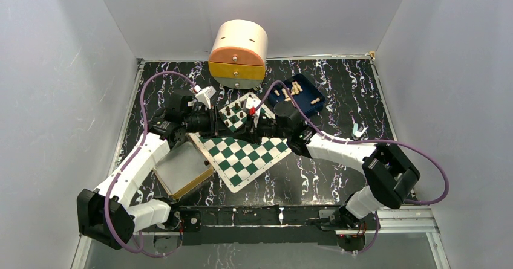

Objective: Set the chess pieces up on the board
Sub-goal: Place the chess piece on the chessboard.

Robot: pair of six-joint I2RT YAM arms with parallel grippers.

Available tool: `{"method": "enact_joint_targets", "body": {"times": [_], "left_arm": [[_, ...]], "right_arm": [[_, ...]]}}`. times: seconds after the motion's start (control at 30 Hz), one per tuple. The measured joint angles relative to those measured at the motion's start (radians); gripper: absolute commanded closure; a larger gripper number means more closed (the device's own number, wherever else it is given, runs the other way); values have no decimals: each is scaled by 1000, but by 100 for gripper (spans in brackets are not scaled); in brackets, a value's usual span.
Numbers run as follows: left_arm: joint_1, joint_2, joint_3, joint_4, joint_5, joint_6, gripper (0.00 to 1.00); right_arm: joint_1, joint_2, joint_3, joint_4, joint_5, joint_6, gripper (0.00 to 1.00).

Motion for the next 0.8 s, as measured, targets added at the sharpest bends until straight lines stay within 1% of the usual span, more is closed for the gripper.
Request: {"method": "enact_joint_targets", "body": {"times": [0.17, 0.27, 0.3, 0.33, 0.47, 0.57, 0.63, 0.73, 0.8], "left_arm": [[0, 0, 0, 0, 14, 0, 90], [0, 0, 0, 0, 15, 0, 93], [0, 0, 0, 0, 16, 0, 94], [0, 0, 0, 0, 17, 0, 94], [-1, 0, 0, 1, 17, -1, 96], [-1, 1, 0, 0, 15, 0, 96], [-1, 4, 5, -8, 2, 7, 96], [-1, 28, 36, -58, -53, 38, 96], [-1, 58, 76, -112, -105, 72, 96]], "right_arm": [[-2, 0, 0, 1, -8, 10, 100], [-2, 0, 0, 1, -12, 13, 100], [-3, 0, 0, 1, -15, 13, 99], [-4, 0, 0, 1, -19, 14, 97], [-8, 0, 0, 1, -35, 19, 80], [-9, 0, 0, 1, -36, 25, 61], [-9, 0, 0, 0, -37, 33, 45], [-8, -4, -2, 9, -39, 51, 27], [-7, -26, -18, 10, -33, 63, 4]]}}
